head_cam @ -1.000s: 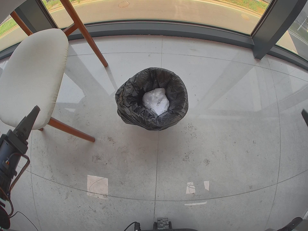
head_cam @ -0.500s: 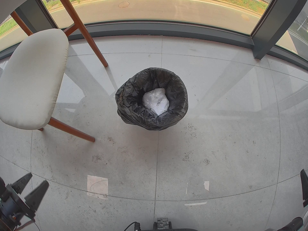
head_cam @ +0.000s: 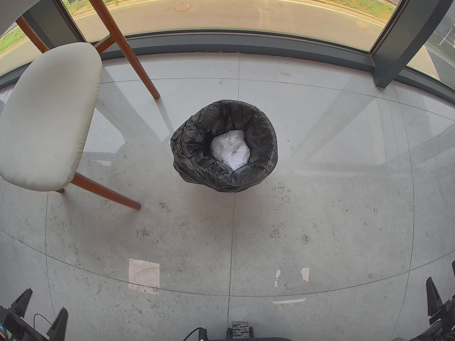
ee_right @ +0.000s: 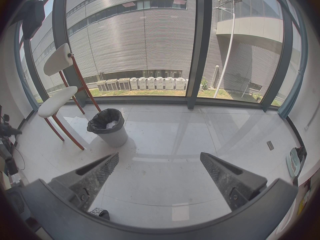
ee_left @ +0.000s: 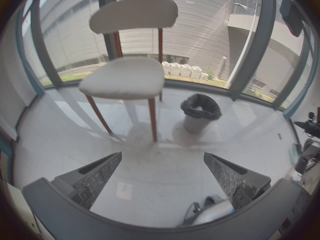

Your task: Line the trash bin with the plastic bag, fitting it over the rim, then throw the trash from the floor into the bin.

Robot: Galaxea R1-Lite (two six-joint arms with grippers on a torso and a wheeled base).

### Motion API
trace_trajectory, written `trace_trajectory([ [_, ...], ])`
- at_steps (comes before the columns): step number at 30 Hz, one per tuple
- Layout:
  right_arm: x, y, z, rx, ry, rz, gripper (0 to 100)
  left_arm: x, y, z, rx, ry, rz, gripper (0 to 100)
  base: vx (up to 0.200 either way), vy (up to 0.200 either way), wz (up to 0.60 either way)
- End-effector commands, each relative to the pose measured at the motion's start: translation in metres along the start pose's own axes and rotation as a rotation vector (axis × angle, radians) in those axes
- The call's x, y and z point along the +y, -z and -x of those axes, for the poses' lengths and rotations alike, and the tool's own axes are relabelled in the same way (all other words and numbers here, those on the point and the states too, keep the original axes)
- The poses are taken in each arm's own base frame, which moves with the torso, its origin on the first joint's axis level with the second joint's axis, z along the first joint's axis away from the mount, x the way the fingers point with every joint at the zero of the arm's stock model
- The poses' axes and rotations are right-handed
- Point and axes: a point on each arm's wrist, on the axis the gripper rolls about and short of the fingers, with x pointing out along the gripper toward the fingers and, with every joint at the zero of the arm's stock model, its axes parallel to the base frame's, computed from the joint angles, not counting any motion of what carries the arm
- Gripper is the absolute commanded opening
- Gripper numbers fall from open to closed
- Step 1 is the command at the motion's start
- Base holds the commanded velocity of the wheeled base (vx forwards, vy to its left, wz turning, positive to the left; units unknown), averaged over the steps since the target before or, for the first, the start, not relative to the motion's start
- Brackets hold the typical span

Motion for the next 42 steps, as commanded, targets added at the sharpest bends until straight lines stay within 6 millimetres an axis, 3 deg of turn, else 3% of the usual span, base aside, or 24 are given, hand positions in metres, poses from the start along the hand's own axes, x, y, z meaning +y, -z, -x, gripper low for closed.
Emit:
trace_trajectory([
  [1, -0.0003, 0.0063, 0.0008, 0.003, 0.008, 0.006, 100, 0.0008, 0.0027, 0.0025, -0.077, -0.057, 0.001, 100, 0.000, 0.000, 0.00],
  [4, -0.0003, 0.0063, 0.0008, 0.003, 0.006, 0.006, 100, 0.0023, 0.0029, 0.0006, -0.113, -0.119, 0.022, 100, 0.000, 0.000, 0.00],
  [17, 0.0000, 0.0061, 0.0005, -0.012, -0.011, 0.012, 100, -0.0010, 0.0033, 0.0002, -0.112, 0.033, -0.016, 100, 0.000, 0.000, 0.00],
  [23, 0.0000, 0.0061, 0.0005, -0.012, -0.012, 0.018, 100, 0.0033, 0.0048, -0.0009, -0.123, -0.158, -0.005, 100, 0.000, 0.000, 0.00],
  [31, 0.0002, 0.0064, 0.0004, -0.012, -0.020, 0.020, 100, 0.0017, 0.0055, -0.0018, -0.126, -0.077, 0.017, 100, 0.000, 0.000, 0.00],
  [36, 0.0004, 0.0063, 0.0004, -0.014, -0.029, 0.014, 100, -0.0007, 0.0096, -0.0021, -0.083, 0.029, -0.082, 100, 0.000, 0.000, 0.00],
  [42, 0.0004, 0.0058, 0.0004, -0.014, -0.029, 0.014, 100, 0.0008, 0.0092, -0.0020, -0.078, -0.042, -0.022, 100, 0.000, 0.000, 0.00],
])
